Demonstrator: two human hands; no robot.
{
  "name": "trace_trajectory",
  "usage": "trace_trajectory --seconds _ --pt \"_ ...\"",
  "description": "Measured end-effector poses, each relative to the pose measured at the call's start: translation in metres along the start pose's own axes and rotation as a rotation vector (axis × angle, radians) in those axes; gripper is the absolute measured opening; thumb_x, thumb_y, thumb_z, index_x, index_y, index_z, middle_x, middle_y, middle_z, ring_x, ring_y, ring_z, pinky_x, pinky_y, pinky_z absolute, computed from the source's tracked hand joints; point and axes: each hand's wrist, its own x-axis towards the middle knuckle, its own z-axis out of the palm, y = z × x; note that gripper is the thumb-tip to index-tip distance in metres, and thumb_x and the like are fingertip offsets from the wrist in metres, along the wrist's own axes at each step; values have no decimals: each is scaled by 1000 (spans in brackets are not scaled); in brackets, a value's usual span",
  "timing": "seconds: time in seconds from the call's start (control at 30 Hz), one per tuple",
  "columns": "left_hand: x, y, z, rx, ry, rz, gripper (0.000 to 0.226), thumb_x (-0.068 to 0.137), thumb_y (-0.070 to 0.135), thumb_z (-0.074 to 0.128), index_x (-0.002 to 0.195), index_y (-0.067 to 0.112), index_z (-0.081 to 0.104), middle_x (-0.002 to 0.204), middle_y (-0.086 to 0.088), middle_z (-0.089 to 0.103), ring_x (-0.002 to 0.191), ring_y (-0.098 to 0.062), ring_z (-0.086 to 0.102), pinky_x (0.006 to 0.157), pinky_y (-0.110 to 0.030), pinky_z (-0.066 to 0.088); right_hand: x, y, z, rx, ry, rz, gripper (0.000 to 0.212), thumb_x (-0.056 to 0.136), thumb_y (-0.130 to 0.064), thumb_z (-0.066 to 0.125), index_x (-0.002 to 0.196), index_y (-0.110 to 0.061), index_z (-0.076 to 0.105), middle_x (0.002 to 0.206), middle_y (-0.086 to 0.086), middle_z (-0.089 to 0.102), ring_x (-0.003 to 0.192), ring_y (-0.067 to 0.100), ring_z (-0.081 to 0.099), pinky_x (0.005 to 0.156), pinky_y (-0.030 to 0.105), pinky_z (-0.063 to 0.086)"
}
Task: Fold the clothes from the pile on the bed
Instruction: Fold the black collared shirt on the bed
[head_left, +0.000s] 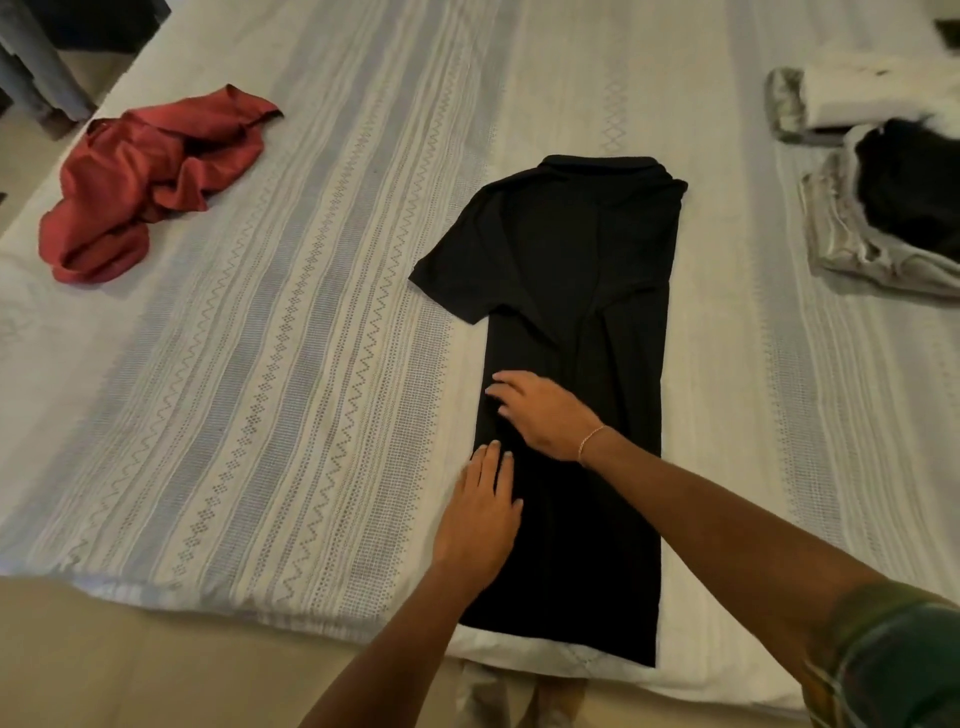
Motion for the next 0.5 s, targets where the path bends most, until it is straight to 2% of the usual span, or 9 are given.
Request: trace_trajectory --seconds 0.07,0.1,0.17,0.23,0.3,0.33,0.4,0.43,0.5 --pt "-17 -4 11 -52 -135 9 73 105 48 29 160 9 2 167 -13 -9 155 -26 -11 126 -43 7 2 3 11 -44 -162 33 55 108 -42 31 160 -28 16 169 5 4 156 26 3 124 44 5" --pt "-26 -6 14 -58 -158 19 75 104 54 21 160 11 -8 166 -10 -20 152 -22 -22 126 -41 -2 2 7 14 -70 -192 86 59 107 -49 26 161 -33 5 169 5 -8 155 27 -8 122 44 -3" --pt "-37 -9 14 -22 -143 31 81 101 62 16 159 12 -13 164 -9 -26 151 -21 -27 126 -41 -7 3 15 13 -98 -207 204 66 104 -60 20 159 -35 -8 166 11 -19 154 30 -16 119 42 -10" --pt "-37 -9 11 12 -150 28 88 98 67 18 160 9 -6 166 -14 -17 154 -26 -18 126 -44 0 9 19 7 -92 -236 279 73 102 -65 19 159 -31 -13 164 17 -22 153 32 -17 120 43 -10" --pt "-25 -11 2 68 -128 41 98 91 74 27 159 6 16 166 -21 10 154 -34 9 124 -50 15 15 18 2 -122 -250 316 81 99 -70 21 159 -27 -13 164 19 -21 154 33 -15 123 48 -6" --pt "-17 -12 -5 106 -127 60 103 85 79 32 156 5 25 161 -23 24 149 -37 23 121 -52 23 18 16 1 -143 -253 330 86 97 -73 23 160 -25 -12 165 19 -19 154 34 -12 124 51 -3" --pt "0 -16 -20 148 -133 111 111 75 86 37 151 6 35 151 -21 41 136 -37 41 113 -50 34 23 14 -6 -186 -256 363 100 90 -82 30 161 -24 -9 166 18 -14 155 35 -2 125 54 6" --pt "9 -17 -27 153 -120 120 110 72 88 37 147 8 40 143 -16 48 126 -33 48 106 -46 40 28 15 -11 -204 -256 376 107 84 -86 35 161 -24 -7 167 17 -11 154 37 4 123 54 13" --pt "27 -16 -41 96 -51 52 91 77 86 37 131 14 51 121 -5 58 104 -22 54 89 -37 45 36 18 -22 -199 -275 402 121 73 -91 48 161 -27 -6 168 14 -9 151 40 12 119 53 22"
